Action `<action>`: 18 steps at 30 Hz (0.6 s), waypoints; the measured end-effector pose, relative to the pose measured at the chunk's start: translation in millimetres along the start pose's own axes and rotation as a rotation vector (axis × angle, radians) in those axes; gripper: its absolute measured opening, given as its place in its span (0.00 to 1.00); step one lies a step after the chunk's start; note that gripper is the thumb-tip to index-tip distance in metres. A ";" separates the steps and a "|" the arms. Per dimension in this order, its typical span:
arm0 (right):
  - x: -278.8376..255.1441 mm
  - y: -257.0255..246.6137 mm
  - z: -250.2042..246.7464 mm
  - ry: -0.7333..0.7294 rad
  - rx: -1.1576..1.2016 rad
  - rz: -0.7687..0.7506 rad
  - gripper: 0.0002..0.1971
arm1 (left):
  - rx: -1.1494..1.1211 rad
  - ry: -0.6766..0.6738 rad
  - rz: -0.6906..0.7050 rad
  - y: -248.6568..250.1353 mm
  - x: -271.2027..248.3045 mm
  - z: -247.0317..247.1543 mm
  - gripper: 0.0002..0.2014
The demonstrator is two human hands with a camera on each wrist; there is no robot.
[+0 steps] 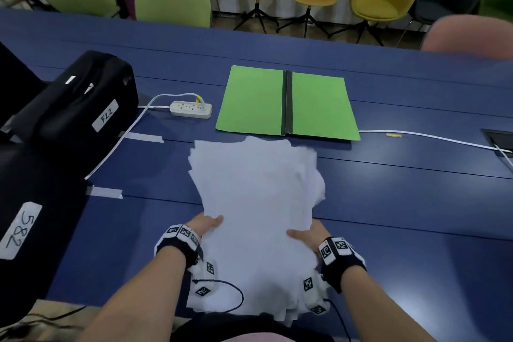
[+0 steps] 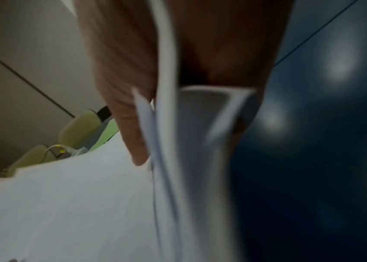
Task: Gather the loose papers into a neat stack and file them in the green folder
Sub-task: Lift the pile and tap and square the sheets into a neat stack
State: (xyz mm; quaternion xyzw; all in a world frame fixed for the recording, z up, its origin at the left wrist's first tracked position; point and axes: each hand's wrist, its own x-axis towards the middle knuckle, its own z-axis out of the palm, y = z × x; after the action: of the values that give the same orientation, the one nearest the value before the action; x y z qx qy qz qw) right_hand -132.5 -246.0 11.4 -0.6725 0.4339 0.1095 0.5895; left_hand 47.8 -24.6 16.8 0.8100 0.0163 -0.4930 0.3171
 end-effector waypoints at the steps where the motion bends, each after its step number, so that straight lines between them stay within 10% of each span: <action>1: 0.2 -1.5 1.9 0.007 -0.019 0.011 0.22 | 0.054 0.026 0.016 6.4 -10.3 2.9 0.31; 13: -28.9 -16.5 -31.8 -0.105 0.412 -0.174 0.42 | -0.625 -0.231 0.197 7.6 -31.5 -30.0 0.25; 18: -8.3 -57.1 -16.5 0.168 0.259 -0.134 0.28 | -0.529 0.058 0.383 69.4 -45.7 -8.5 0.25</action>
State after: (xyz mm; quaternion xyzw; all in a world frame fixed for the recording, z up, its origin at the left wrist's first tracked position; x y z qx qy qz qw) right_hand -102.8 -260.9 61.5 -0.6250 0.4463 -0.0437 0.6389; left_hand 54.6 -62.4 91.0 0.7016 0.0001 -0.3800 0.6027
